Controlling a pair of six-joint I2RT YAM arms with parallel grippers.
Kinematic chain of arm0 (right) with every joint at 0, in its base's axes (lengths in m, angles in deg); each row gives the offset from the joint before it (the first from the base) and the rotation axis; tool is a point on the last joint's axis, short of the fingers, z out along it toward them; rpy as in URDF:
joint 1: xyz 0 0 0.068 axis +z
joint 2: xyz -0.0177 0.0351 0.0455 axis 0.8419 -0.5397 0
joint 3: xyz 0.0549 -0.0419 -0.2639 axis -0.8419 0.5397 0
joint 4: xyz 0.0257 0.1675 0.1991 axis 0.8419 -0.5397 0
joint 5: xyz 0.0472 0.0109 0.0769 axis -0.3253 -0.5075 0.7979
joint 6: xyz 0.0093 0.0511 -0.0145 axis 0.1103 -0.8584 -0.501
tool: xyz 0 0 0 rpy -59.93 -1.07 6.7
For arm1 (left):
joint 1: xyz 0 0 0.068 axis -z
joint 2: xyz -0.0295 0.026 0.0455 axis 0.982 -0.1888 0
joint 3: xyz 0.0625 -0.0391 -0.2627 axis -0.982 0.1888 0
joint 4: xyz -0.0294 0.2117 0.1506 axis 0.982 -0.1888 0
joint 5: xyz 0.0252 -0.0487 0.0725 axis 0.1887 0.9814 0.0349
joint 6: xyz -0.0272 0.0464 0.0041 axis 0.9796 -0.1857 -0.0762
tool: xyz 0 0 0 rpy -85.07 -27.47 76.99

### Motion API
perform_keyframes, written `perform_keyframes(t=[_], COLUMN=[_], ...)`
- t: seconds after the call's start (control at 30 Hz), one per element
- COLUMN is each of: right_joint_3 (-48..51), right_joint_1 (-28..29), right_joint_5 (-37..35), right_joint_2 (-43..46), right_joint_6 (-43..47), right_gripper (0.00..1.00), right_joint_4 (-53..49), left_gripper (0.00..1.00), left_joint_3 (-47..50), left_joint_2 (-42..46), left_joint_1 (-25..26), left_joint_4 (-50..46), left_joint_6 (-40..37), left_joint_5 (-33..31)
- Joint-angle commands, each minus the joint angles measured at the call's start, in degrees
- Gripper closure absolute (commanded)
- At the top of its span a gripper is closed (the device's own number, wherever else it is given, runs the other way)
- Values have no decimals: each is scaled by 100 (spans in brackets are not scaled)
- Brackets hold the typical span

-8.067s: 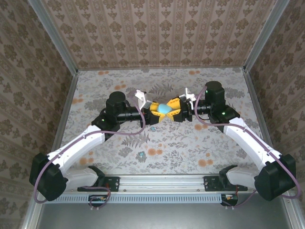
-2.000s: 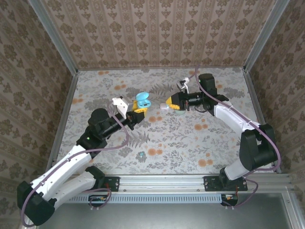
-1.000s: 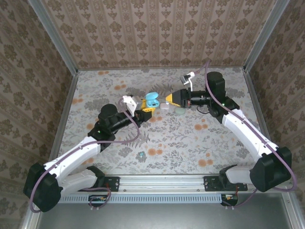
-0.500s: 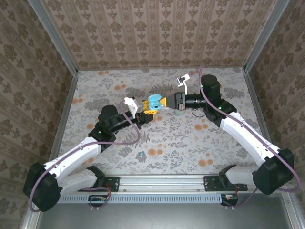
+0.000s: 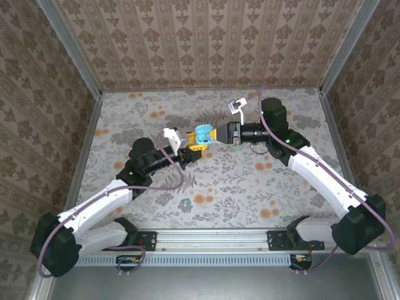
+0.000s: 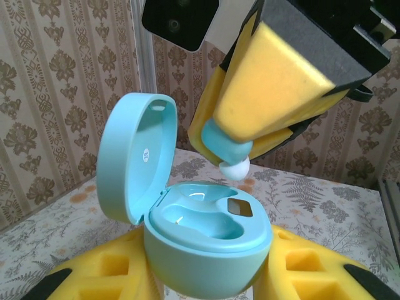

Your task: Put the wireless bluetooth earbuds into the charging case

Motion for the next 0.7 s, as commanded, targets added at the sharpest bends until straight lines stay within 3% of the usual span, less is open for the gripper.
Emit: perform_keyframes(t=[0.0,0.47,0.67], right_joint_3=[-168,-140,-201], right_joint_1=[41,100,173], right_joint_5=[-163,-152,-215], right_joint_2=[-35,-114,-178], right_joint_6=[250,-45,156], right_gripper=[74,76,75], right_joint_4=[-241,225,-105], left_gripper=[74,74,74], left_joint_3=[-71,-126,-126], left_joint_2=[56,31,20], left_joint_1=[31,29,30], left_joint_4=[250,161,242], left_joint_6=[74,76,110], left_joint_5=[130,222,166])
